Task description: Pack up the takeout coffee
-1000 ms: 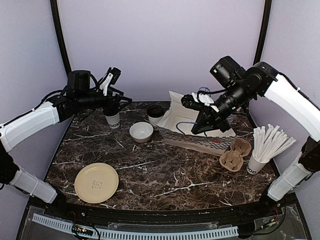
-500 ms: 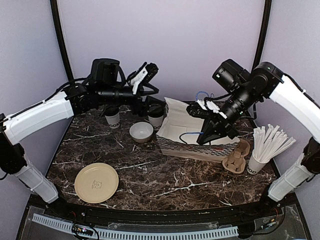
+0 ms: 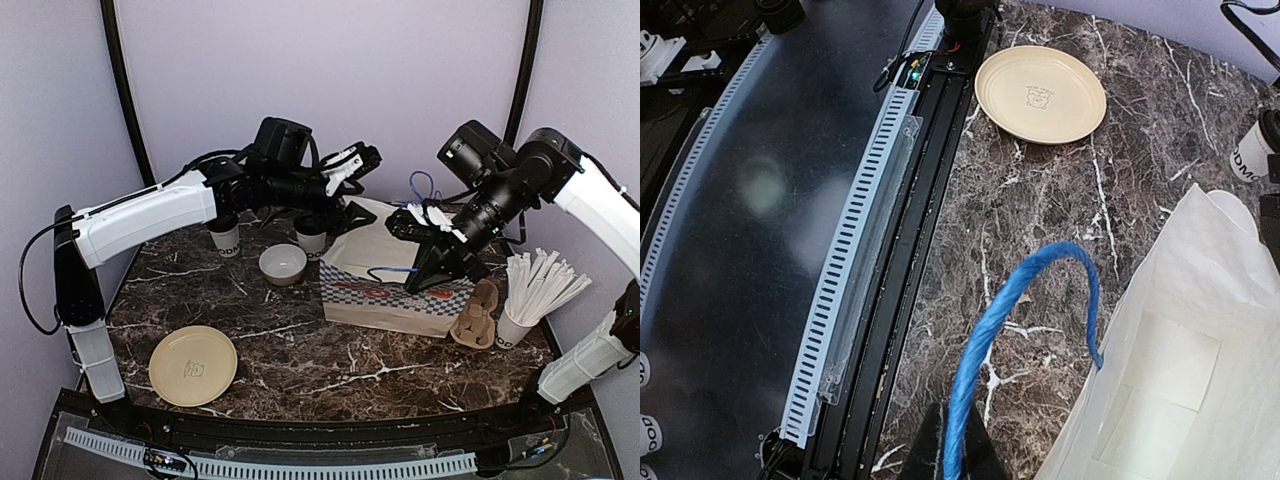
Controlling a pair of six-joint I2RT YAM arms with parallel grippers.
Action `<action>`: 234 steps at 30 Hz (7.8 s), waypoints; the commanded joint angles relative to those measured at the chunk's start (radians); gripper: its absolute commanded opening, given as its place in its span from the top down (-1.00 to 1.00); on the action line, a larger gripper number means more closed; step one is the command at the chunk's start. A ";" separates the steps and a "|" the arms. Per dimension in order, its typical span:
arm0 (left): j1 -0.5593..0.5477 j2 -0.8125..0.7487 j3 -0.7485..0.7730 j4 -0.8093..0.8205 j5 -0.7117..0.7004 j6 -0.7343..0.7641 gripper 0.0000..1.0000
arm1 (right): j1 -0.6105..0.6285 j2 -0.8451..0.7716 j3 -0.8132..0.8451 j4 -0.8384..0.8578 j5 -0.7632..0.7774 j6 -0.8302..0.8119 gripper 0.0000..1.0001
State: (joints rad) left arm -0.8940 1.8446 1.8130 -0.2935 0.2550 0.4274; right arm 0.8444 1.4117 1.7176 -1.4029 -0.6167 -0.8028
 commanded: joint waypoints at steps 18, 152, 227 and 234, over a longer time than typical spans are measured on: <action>-0.052 0.146 0.294 -0.188 -0.055 0.187 -0.53 | 0.011 0.008 0.014 -0.011 -0.006 0.009 1.00; 0.223 -0.514 -0.480 -0.122 0.052 -0.167 -0.20 | -0.289 0.182 -0.548 0.466 0.552 0.285 0.21; 0.222 -0.292 -0.193 -0.223 0.159 -0.165 0.76 | -0.051 0.107 0.330 0.353 0.297 0.179 0.39; 0.223 -0.273 -0.183 -0.215 0.278 -0.191 1.00 | 0.087 0.211 0.471 0.326 0.243 0.168 0.39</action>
State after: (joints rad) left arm -0.6762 1.5696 1.6081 -0.4892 0.4454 0.2535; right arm 0.8619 1.5898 2.1441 -1.0786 -0.3214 -0.6201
